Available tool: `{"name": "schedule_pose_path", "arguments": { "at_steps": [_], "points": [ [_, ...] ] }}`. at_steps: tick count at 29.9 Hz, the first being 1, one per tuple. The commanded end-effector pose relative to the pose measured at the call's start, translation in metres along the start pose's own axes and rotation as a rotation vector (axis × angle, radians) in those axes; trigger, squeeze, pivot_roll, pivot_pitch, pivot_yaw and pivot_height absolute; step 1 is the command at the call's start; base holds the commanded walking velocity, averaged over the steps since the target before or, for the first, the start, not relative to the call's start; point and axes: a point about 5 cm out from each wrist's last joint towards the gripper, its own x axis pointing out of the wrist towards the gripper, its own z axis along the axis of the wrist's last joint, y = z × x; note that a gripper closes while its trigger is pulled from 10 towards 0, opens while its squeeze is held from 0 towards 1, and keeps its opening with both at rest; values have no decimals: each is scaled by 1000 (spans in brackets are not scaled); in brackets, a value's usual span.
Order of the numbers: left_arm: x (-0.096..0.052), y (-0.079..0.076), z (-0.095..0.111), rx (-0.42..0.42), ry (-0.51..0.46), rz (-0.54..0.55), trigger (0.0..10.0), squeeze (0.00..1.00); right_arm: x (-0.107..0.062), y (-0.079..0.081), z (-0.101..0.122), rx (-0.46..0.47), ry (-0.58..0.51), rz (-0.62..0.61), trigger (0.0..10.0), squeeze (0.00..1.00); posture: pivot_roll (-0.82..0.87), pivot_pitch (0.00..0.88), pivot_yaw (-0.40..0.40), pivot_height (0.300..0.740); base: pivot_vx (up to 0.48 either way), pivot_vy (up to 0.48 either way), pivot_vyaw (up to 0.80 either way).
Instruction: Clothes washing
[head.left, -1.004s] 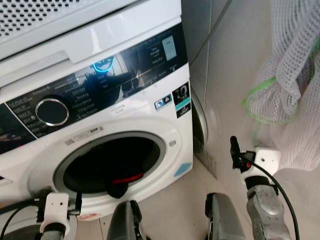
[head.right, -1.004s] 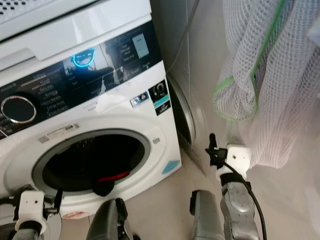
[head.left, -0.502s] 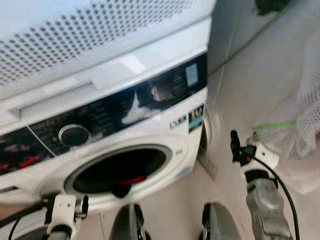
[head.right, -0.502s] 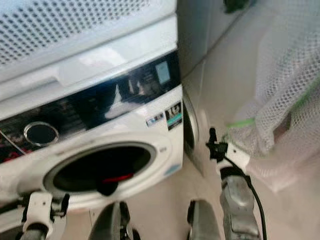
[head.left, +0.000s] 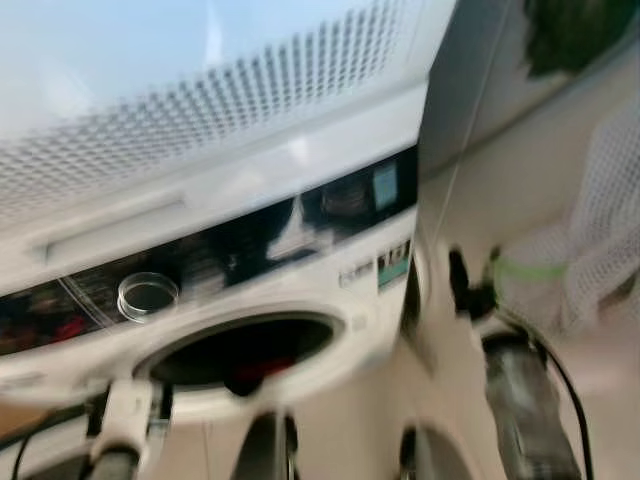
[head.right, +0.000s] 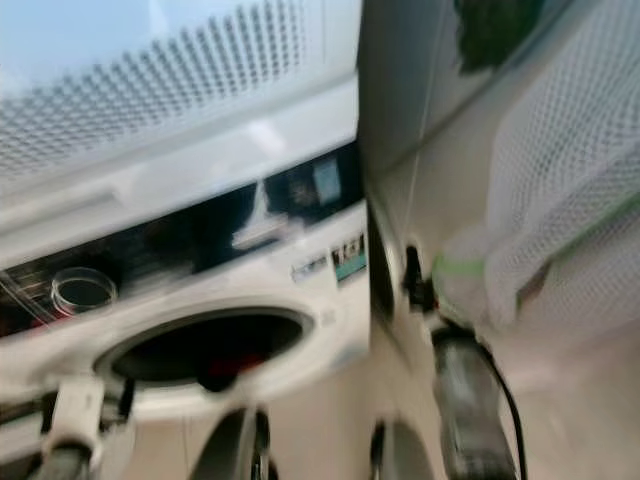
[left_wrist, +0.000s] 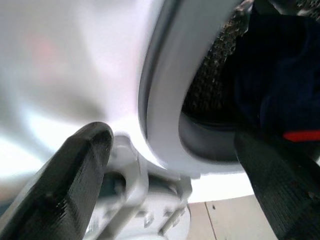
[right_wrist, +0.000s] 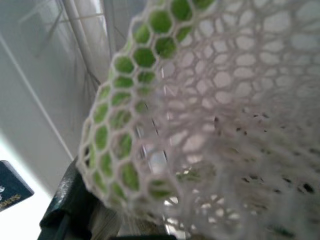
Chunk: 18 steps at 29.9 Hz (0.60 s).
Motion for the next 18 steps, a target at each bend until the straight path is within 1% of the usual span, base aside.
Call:
{"name": "schedule_pose_path", "arguments": {
  "at_steps": [1,9,11,12,14,16,18],
  "points": [
    [-13,9,-21,28,88,28,10000,0,-3,-3,0,10,-3,-22,10000,0,80,178,131,644,0,0,0],
    [-13,10,-20,26,87,34,10000,0,-2,-3,0,7,-6,-20,10000,0,81,177,132,644,0,0,0],
    [-13,10,-20,29,84,36,10000,0,-2,-1,3,8,-29,-2,10000,0,81,177,132,644,0,0,0],
    [-13,10,-20,29,83,37,10000,0,-2,-1,5,7,-43,5,10000,0,81,177,132,654,0,0,0],
    [-13,10,-20,29,83,37,10000,0,-2,0,5,5,-40,4,10000,0,81,177,132,659,0,0,0],
    [-13,10,-21,30,85,38,10000,0,-1,0,3,3,-29,-2,10000,0,77,167,134,679,0,0,0],
    [-13,11,-22,31,86,38,10000,0,-1,0,3,3,-28,-4,10000,0,77,167,134,689,0,0,0]
  ]
}}
